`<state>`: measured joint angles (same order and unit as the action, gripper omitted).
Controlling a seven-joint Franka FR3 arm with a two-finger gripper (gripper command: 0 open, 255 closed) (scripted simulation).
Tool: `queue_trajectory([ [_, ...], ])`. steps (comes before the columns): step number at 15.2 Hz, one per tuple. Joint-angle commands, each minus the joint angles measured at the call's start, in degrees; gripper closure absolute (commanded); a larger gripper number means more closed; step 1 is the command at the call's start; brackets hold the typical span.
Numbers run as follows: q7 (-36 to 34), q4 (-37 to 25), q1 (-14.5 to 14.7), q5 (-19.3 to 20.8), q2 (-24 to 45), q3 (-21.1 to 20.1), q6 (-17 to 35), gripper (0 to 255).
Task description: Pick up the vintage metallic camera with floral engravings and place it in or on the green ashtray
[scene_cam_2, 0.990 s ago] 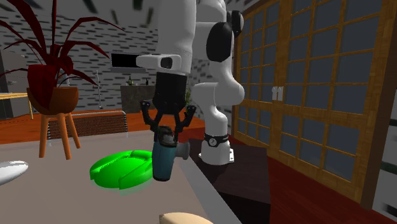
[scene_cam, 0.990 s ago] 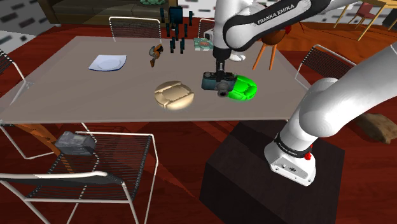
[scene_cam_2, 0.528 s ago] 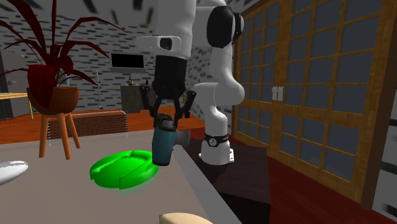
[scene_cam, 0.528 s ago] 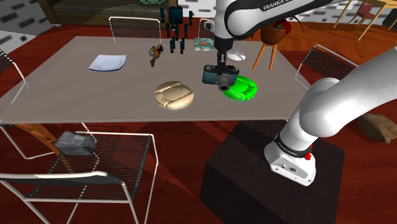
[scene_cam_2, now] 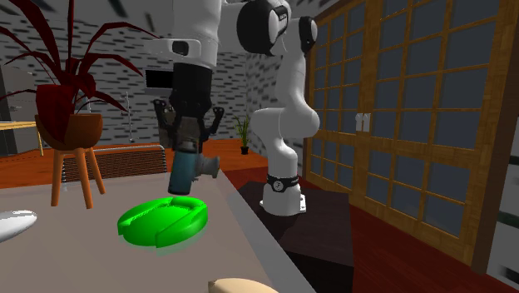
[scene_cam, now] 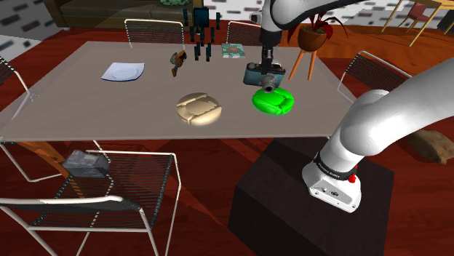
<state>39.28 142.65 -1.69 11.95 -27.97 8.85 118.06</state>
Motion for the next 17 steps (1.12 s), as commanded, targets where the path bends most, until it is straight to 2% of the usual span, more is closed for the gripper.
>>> queue_trajectory([
  [1, 3.0, -0.6, -1.3, 0.9, -0.5, 2.1, -0.6, 255],
  [9, 14.2, -6.4, -5.0, 3.2, 2.0, 10.4, -2.1, 255],
  [17, 13.7, -1.7, -5.3, 3.8, 3.9, 11.4, 4.5, 255],
])
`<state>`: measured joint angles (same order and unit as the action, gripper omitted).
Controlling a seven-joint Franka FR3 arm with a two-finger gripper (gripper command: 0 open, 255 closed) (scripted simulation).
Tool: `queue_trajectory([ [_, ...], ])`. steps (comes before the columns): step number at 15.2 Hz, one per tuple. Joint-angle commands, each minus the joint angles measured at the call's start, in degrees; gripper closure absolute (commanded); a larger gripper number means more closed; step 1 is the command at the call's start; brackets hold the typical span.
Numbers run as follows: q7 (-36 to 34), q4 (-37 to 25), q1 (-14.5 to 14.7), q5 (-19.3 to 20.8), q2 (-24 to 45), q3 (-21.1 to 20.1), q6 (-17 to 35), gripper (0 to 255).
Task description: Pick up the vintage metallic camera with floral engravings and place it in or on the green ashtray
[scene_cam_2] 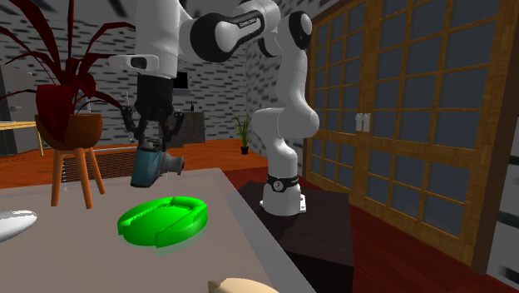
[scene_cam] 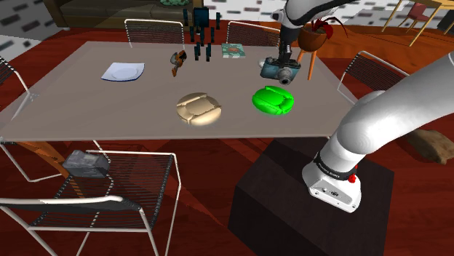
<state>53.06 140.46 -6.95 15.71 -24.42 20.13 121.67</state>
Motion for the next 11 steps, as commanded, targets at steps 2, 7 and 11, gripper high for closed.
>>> queue_trajectory([
  [2, -0.2, 1.6, 0.0, 0.2, 0.9, 0.3, 2.6, 255],
  [7, -0.5, 4.0, -0.1, 0.5, 2.8, 1.0, 6.9, 255],
  [11, -0.7, 5.8, -0.1, 0.7, 4.7, 1.5, 10.5, 255],
])
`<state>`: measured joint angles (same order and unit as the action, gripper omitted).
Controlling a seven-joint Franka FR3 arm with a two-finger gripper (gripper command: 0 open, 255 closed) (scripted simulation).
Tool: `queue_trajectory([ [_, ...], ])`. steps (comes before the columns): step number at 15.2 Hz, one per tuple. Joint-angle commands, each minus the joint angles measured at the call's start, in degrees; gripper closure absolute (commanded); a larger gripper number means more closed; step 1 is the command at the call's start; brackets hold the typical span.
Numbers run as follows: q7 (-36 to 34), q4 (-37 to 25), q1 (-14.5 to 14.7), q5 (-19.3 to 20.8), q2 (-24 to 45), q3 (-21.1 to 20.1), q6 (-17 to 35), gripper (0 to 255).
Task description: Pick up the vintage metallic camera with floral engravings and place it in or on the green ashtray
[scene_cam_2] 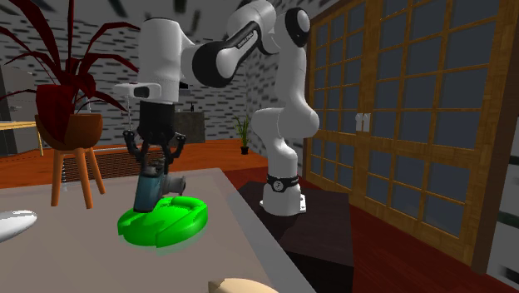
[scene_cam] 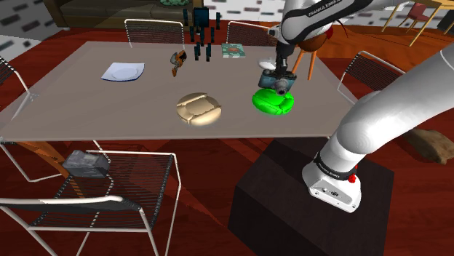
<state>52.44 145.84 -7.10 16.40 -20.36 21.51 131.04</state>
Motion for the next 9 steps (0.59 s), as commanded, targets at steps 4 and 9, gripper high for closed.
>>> queue_trajectory([
  [4, -0.2, 1.3, 0.0, 0.1, 1.8, 0.4, 3.2, 255],
  [9, -0.2, 1.3, 0.0, 0.1, 1.8, 0.4, 3.2, 255],
])
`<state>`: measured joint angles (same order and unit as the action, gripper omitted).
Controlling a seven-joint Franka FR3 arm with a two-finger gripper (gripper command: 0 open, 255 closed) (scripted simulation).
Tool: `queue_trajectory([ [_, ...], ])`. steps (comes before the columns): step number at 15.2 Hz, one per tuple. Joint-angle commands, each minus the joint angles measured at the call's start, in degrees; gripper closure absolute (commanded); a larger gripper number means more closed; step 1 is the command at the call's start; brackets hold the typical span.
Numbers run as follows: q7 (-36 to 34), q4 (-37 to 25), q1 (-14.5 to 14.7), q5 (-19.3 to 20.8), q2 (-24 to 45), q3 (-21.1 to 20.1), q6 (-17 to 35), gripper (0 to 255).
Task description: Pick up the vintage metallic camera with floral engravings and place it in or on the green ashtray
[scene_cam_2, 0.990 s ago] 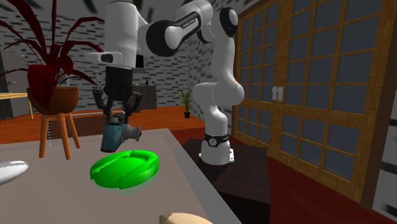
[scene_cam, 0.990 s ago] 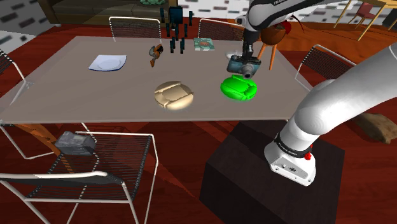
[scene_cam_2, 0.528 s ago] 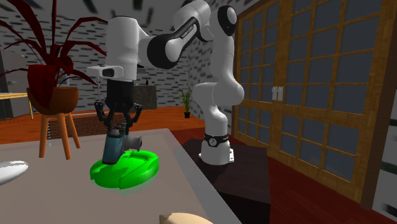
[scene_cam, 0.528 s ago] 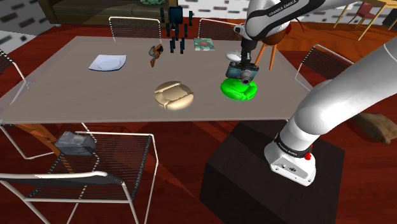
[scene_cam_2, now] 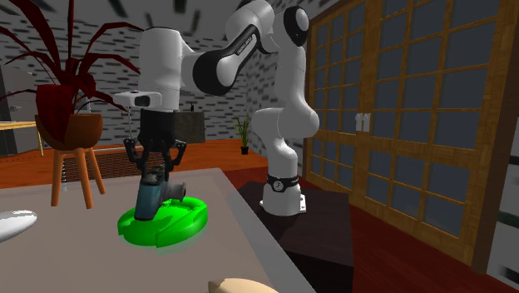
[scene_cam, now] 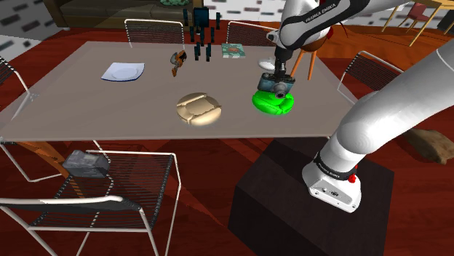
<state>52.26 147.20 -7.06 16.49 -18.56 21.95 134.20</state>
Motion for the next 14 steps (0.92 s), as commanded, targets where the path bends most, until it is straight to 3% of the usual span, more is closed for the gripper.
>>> queue_trajectory([
  [1, 0.0, 0.0, 0.0, 0.0, 0.0, 0.0, 0.0, 0],
  [6, 0.0, 0.0, 0.0, 0.0, 0.0, 0.0, 0.0, 0],
  [10, -0.3, -3.4, 0.1, -0.3, -5.1, -1.7, -8.5, 0],
  [14, -0.3, -3.4, 0.1, -0.3, -5.1, -1.7, -8.5, 0],
])
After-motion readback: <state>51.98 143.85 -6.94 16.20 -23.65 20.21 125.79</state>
